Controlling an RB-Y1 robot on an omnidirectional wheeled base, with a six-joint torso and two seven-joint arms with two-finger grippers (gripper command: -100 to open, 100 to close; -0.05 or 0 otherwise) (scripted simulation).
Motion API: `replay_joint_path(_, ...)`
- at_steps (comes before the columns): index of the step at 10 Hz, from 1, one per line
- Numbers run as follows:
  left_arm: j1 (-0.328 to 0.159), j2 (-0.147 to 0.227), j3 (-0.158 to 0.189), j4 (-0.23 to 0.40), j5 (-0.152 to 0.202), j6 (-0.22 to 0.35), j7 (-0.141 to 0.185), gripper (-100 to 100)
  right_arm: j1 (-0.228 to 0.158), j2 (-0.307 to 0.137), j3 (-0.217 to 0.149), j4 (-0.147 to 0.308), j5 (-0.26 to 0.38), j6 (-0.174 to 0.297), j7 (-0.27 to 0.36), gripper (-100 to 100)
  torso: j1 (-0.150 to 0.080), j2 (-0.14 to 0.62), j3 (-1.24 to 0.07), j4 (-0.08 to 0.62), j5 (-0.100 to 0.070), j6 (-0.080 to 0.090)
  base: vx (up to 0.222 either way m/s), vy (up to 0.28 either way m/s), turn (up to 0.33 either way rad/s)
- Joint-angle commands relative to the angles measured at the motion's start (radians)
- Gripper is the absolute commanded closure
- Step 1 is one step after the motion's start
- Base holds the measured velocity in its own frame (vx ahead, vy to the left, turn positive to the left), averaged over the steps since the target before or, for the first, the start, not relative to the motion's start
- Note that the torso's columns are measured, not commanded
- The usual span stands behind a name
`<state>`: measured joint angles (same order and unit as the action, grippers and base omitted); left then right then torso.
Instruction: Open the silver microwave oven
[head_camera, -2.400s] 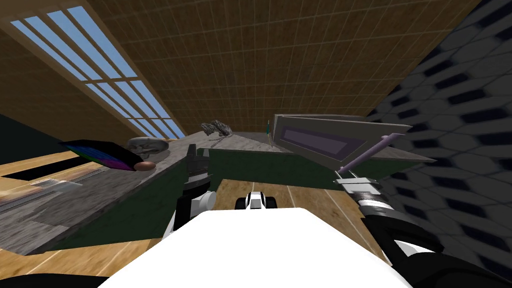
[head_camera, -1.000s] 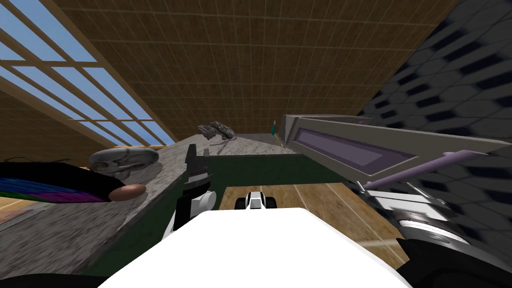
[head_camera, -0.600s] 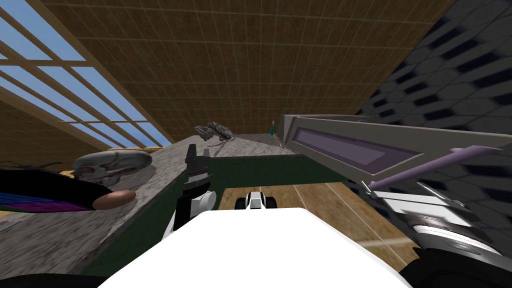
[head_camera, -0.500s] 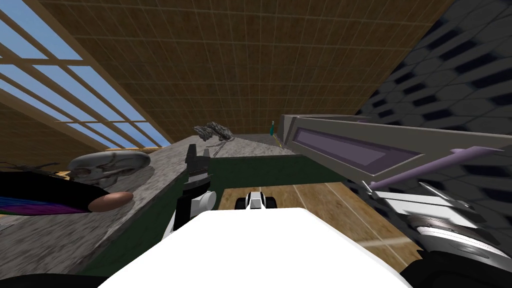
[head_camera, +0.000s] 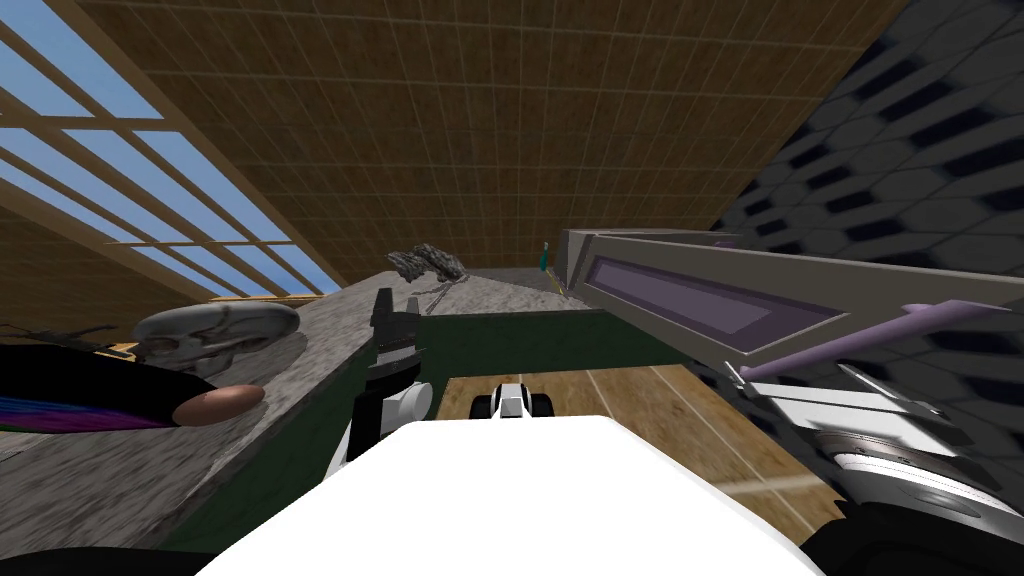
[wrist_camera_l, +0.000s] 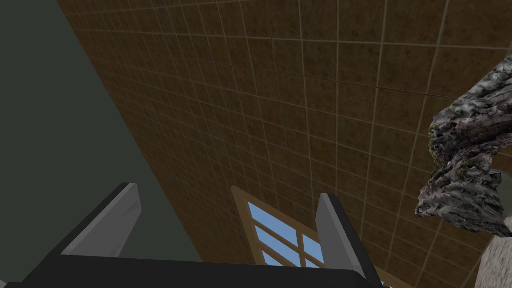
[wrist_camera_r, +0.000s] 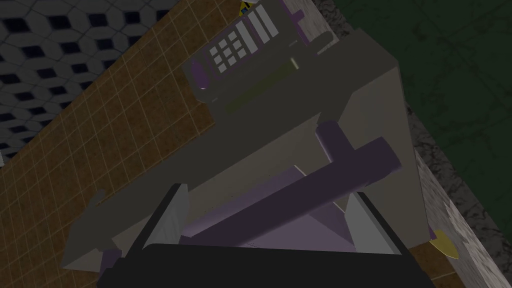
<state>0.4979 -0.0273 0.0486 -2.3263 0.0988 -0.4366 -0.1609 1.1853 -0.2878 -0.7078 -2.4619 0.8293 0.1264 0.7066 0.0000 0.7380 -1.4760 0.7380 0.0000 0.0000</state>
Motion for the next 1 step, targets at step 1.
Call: replay_joint_path(1,0.0,0.0,0.0,0.0,0.0,0.0,0.0,0,0.0,0.0,0.0,0.0,0.0,0.0,0.0,0,0.0,0.0,0.0,0.0,0.0,0.0,0.0,0.0,0.0)
